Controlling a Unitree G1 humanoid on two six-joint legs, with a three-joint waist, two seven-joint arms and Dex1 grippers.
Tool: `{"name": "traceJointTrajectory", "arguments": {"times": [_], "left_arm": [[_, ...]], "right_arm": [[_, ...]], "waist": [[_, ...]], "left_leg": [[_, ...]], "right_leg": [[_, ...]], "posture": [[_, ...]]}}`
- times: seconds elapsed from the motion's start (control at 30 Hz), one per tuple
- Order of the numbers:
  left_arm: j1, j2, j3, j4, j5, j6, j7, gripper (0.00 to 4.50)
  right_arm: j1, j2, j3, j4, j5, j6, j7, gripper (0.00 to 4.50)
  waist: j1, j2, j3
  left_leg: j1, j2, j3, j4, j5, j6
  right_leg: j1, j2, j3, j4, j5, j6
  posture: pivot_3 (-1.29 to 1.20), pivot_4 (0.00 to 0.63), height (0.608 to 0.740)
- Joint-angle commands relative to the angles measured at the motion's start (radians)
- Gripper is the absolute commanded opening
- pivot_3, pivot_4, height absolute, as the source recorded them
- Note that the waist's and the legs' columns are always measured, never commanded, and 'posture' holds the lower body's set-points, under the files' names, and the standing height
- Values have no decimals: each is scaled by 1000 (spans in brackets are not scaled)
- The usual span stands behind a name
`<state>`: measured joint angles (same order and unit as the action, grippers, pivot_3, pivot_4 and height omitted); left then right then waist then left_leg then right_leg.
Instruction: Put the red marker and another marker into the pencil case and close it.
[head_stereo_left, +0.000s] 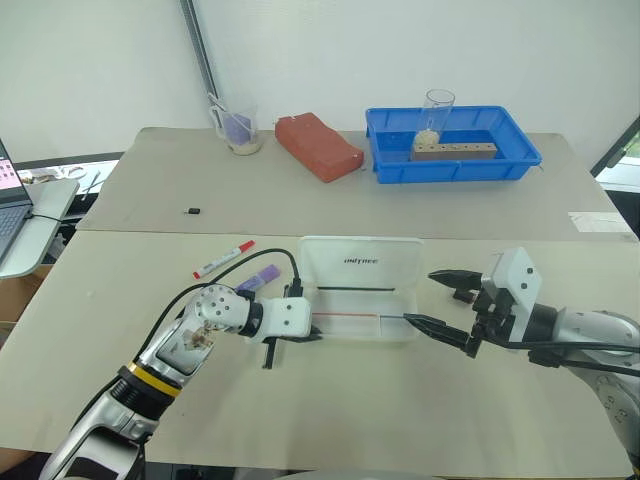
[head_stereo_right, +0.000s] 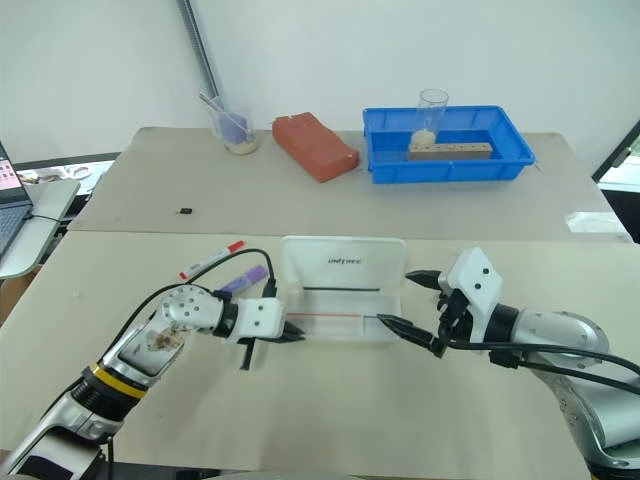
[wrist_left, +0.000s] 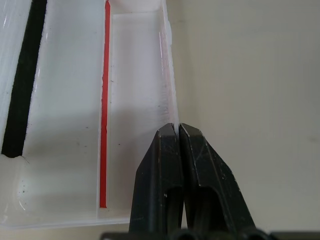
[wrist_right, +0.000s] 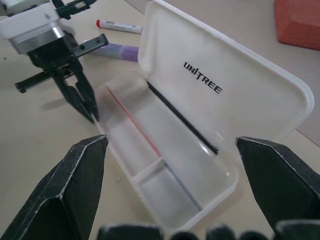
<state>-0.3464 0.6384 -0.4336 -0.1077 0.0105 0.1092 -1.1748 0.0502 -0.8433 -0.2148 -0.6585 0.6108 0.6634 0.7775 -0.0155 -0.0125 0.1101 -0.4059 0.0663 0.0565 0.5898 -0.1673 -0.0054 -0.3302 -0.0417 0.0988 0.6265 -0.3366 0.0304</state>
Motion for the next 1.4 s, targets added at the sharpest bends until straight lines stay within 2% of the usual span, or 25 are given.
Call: {"name": "traceJointTrajectory", "arguments": {"times": [0.03, 0.37, 0.47, 0.5, 0.53, 0.6, 0.67, 0.73, 1.0, 1.13, 1.23, 1.4], "left_arm": [[24, 18, -4, -47, -17, 4, -27, 10], [32, -1, 2, -47, -23, 7, -16, 10], [37, 1, 8, -67, -32, 16, -16, 921], [39, 2, 11, -76, -35, 21, -17, 1443], [40, 2, 13, -86, -38, 27, -18, 1735], [43, 6, 19, -108, -46, 40, -20, 2591], [46, 10, 27, -143, -59, 63, -22, 3622], [49, 20, 34, -181, -73, 86, -23, 4452], [45, 68, 95, -314, -148, 181, -14, 4452], [73, 74, 262, -402, -302, 357, 54, 4452], [112, 32, 413, -406, -396, 466, 166, 4452], [194, 6, 595, -273, -386, 460, 312, 4452]], "right_arm": [[-6, -20, -16, -23, 13, -9, 24, 4500], [-20, -19, -5, -12, 10, -8, 36, 4500], [-29, -18, 0, -8, 9, -5, 33, 4500], [-30, -18, 0, -7, 9, -5, 33, 4500], [-32, -18, 0, -7, 10, -4, 33, 4500], [-36, -19, 3, -5, 10, -3, 33, 4500], [-44, -19, 4, -1, 12, 0, 34, 4500], [-50, -20, 6, 3, 12, 0, 35, 4500], [-61, -21, 8, 6, 19, 1, 44, 4500], [-75, -26, -5, -1, 37, 14, 52, 4500], [-120, -22, 5, -12, 66, 41, 44, 4500], [-339, 24, 74, -27, 176, 159, -31, 4500]], "waist": [[3, 0, 0], [5, 0, 0], [3, 0, 0], [3, 0, 0], [3, 0, 0], [3, 0, 0], [3, 0, 0], [3, 0, 0], [3, 0, 0], [2, 0, 0], [-1, 0, 1], [-8, -1, 1]], "left_leg": [[0, 0, 0, 0, 0, 0], [0, 0, 0, 0, 0, 0], [0, 0, 0, 0, 0, 0], [-1, 0, 0, 0, 0, 0], [-1, 0, 0, 0, 0, 0], [-2, 0, 0, 0, 0, 0], [-1, 0, 0, 0, 0, 0], [-1, 0, 0, 0, 0, 0], [-1, 0, 0, 0, 0, 0], [-1, 1, 0, 0, 0, 0], [0, 1, 0, 0, 0, 0], [1, 1, -2, 0, 0, 0]], "right_leg": [[0, 0, 0, 0, 0, 0], [-3, -1, -1, 0, 0, 0], [-3, -1, -1, 0, 0, 0], [-2, -1, -1, 0, 0, 0], [-2, -1, -1, 0, 0, 0], [-2, -1, -1, 0, 0, 0], [-2, -1, -1, 0, 0, 0], [-2, 0, -1, 0, 0, 0], [-2, 0, -1, 0, 0, 0], [-2, 0, -1, 0, 0, 0], [-2, 0, -1, 0, -1, 1], [-1, 1, -1, 2, 0, 0]], "posture": [[0, 150, 740], [0, 150, 740], [0, 150, 740], [0, 150, 740], [0, 150, 740], [0, 150, 740], [0, 150, 740], [0, 150, 740], [0, 150, 740], [0, 150, 740], [0, 150, 740], [0, 150, 740]]}}
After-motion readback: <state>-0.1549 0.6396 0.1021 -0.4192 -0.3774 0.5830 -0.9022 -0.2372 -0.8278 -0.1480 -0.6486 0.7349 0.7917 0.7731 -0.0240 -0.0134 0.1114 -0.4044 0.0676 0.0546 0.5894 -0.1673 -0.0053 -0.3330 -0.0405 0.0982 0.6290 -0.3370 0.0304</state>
